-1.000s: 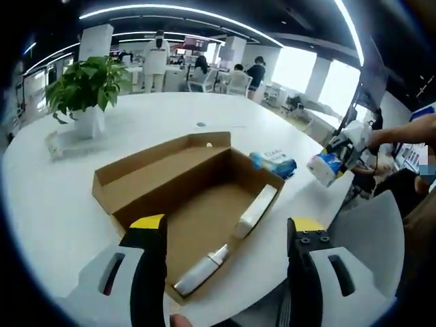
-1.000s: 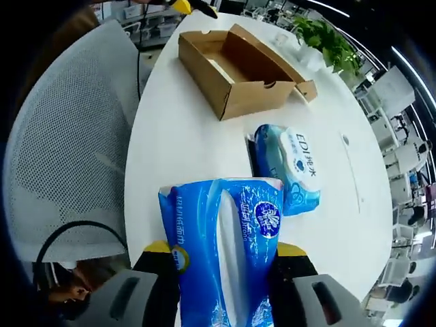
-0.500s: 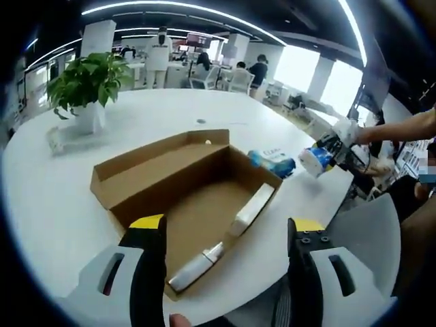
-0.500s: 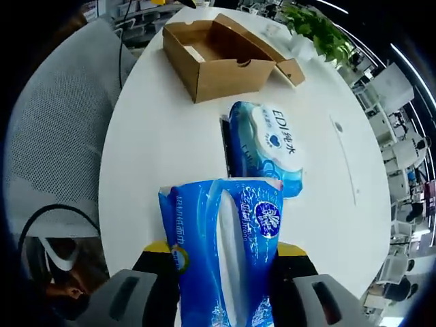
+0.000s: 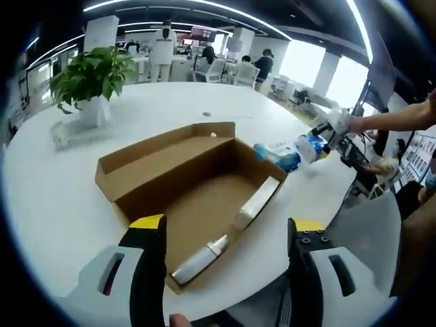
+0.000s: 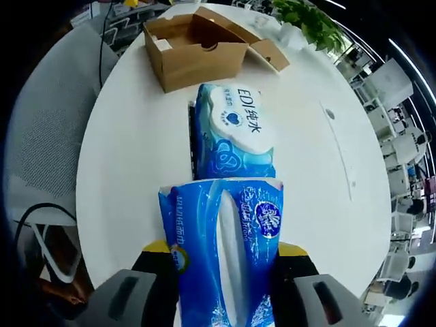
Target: Operate the shoe box by opening the lid, removing the specified soft item, and placing it in the target area until the item is outside and the box remains undamaged.
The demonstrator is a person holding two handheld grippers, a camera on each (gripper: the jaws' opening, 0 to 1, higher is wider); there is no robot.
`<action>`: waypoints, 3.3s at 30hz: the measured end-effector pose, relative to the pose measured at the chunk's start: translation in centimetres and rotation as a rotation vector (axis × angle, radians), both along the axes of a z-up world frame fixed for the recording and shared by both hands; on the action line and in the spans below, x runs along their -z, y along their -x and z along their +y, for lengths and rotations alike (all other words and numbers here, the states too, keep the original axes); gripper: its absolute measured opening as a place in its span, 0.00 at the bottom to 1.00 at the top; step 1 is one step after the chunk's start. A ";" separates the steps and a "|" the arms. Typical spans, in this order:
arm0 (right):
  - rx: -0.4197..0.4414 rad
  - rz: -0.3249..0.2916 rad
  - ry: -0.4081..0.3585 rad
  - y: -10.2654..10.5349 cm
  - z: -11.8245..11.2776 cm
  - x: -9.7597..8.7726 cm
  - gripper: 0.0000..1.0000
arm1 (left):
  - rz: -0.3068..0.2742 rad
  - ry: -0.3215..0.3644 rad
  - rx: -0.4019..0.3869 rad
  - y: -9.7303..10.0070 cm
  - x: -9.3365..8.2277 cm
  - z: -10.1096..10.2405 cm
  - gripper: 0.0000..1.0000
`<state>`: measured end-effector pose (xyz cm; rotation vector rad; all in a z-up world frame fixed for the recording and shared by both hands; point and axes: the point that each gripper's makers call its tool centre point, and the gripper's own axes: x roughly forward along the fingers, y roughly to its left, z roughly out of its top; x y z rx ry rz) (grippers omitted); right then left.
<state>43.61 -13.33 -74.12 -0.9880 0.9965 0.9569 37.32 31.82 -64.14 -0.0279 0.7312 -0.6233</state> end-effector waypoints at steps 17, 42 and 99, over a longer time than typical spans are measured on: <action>-0.015 0.025 0.020 -0.7 0.2 1.5 0.50 | 0.015 -0.027 -0.017 0.1 -0.1 0.0 0.72; -0.054 0.013 0.030 -0.8 0.5 0.5 0.47 | 0.013 -0.028 -0.023 0.6 -0.1 0.3 0.72; 0.622 -0.068 -0.866 4.5 18.3 -8.2 0.58 | -0.059 0.086 0.045 2.1 -1.0 -1.8 0.71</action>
